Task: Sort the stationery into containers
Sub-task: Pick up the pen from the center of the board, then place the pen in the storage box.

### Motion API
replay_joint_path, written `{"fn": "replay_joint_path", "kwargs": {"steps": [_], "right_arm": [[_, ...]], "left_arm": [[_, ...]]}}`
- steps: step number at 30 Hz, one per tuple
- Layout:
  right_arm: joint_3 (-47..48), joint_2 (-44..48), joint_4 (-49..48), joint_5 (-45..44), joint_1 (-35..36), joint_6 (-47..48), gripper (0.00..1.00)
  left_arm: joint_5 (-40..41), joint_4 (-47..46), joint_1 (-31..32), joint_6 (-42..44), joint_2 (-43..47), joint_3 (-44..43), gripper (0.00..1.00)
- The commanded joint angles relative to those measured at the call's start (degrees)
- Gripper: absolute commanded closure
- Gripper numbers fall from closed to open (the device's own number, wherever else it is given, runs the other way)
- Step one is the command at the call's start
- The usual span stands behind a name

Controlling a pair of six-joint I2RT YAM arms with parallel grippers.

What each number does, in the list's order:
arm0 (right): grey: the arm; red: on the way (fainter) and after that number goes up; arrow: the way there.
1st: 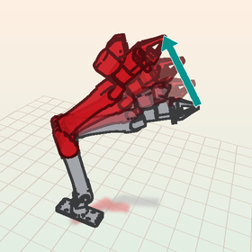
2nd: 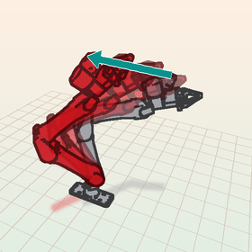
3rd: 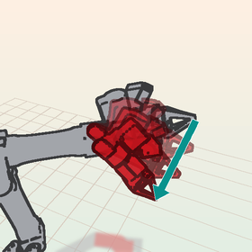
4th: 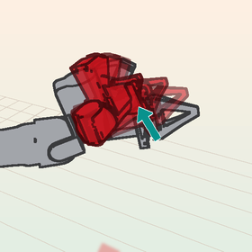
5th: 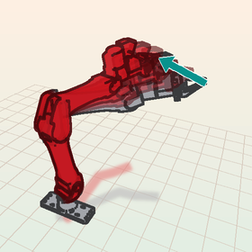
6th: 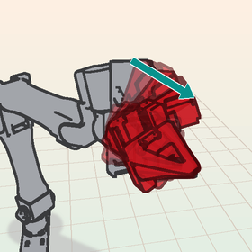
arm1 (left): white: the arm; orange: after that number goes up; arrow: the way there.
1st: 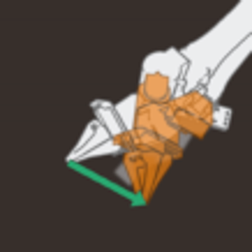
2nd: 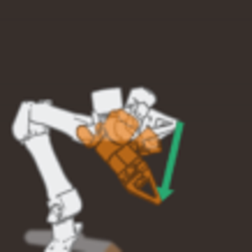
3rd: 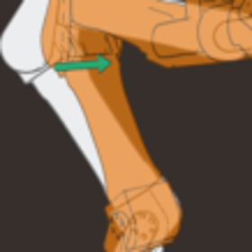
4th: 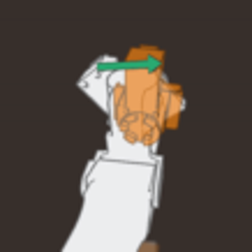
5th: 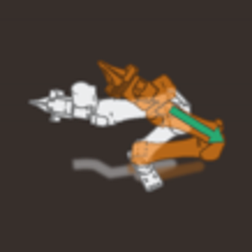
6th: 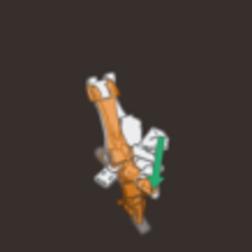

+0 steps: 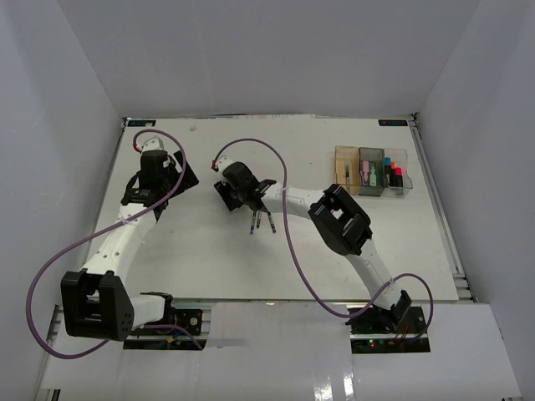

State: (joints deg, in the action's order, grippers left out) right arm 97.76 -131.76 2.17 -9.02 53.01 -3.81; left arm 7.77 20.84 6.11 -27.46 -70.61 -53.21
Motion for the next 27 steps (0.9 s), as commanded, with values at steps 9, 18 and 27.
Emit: {"fn": "replay_joint_path", "kwargs": {"steps": [9,18,27], "right_arm": [[-1.59,1.67,-4.72,-3.28,0.42,0.13,0.84],[-14.50,19.84,-5.78,-9.95,0.25,0.03,0.92],[-30.85,38.31,-2.35,-19.20,-12.92,-3.56,0.92]], "left_arm": [[-0.83,-0.71,-0.57,-0.31,1.09,-0.05,0.02],[-1.09,-0.63,-0.57,-0.40,0.82,-0.05,0.02],[-2.05,-0.63,-0.57,-0.49,0.47,-0.05,0.02]]}}
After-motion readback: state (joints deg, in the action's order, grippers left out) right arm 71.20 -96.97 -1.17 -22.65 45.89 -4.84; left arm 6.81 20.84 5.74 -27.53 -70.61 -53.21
